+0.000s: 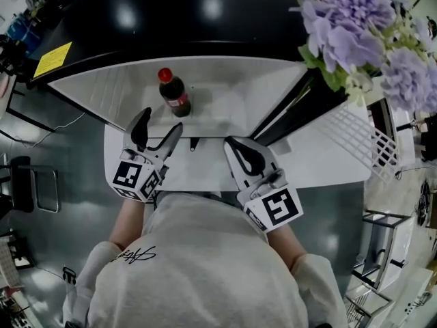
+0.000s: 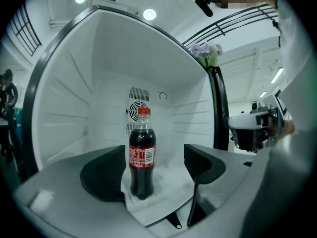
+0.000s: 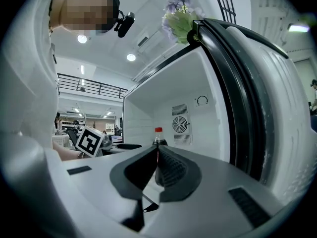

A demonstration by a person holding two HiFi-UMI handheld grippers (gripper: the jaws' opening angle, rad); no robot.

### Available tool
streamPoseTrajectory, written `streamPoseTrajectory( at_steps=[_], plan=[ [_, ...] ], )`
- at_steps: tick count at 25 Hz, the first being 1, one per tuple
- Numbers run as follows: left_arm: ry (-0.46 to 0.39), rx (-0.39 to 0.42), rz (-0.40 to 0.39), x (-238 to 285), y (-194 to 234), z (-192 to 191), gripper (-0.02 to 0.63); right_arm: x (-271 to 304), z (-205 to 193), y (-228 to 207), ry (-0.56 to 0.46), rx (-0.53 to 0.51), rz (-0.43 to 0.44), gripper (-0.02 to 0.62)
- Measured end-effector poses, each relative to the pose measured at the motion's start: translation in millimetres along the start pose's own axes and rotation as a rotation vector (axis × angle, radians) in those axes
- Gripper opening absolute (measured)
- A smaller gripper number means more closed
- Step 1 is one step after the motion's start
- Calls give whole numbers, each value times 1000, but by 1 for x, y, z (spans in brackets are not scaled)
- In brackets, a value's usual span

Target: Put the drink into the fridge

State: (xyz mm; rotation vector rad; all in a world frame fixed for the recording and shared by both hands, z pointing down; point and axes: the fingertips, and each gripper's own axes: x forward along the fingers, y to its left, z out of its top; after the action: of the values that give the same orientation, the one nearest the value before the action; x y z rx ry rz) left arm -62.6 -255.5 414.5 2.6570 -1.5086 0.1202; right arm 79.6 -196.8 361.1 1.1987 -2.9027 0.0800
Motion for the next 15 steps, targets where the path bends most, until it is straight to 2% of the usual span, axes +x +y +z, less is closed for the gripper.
streamPoseTrajectory(
  at_steps=[4, 15],
  plan=[
    [1, -24, 18, -11, 5, 1, 357, 2, 1, 1, 1, -6, 10, 14],
    [-47, 37, -38, -31, -17, 37, 351, 7, 7, 5, -4, -19, 31, 14]
  ],
)
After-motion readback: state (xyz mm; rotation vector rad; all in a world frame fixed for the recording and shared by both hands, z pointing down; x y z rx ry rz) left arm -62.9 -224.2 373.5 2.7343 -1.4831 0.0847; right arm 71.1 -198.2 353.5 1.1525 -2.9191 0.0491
